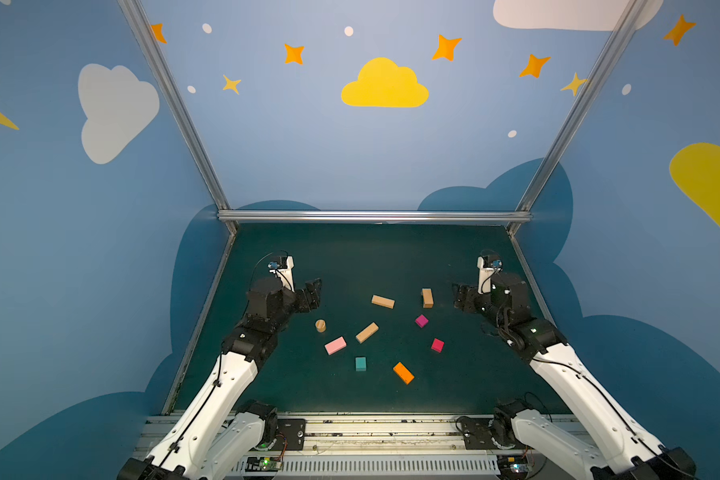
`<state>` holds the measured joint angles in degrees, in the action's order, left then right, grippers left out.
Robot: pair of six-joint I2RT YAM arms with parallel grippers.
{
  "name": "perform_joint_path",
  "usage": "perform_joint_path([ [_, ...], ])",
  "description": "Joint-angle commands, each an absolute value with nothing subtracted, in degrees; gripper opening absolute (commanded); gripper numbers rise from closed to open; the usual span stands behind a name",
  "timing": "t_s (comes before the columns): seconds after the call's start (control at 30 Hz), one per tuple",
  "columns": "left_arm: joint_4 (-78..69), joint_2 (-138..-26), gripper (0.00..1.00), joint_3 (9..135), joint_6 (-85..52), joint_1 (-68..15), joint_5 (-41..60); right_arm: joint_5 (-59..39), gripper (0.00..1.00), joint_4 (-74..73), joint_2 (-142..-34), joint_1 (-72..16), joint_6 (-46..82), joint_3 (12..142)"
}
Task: Build the wood block tower
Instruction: 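Raise the left arm while swinging the right arm toward the central blocks, then lower the right gripper over the light wooden bar and close it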
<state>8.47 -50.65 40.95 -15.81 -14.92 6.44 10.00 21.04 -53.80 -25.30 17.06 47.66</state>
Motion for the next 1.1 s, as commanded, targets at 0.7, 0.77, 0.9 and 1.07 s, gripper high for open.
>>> perform_joint_path([
  [0.7, 19.4, -32.7, 0.92, 40.3, -23.1, -15.9, 3.8, 12.7, 0.87, 40.2, -113.3, -49.5, 43.4, 90.5],
  [0.77, 19.5, -32.0, 0.93, 40.2, -23.2, -15.8, 3.4, 14.2, 0.87, 42.1, -115.3, -49.5, 45.9, 92.1],
  [0.9, 19.3, -31.1, 0.93, 39.8, -23.1, -15.9, 3.1, 17.9, 0.88, 45.0, -117.6, -49.3, 51.3, 93.6],
  [1.07, 19.2, -31.6, 0.93, 40.2, -23.1, -15.8, 4.1, 18.1, 0.88, 44.9, -119.9, -48.3, 54.3, 94.5],
])
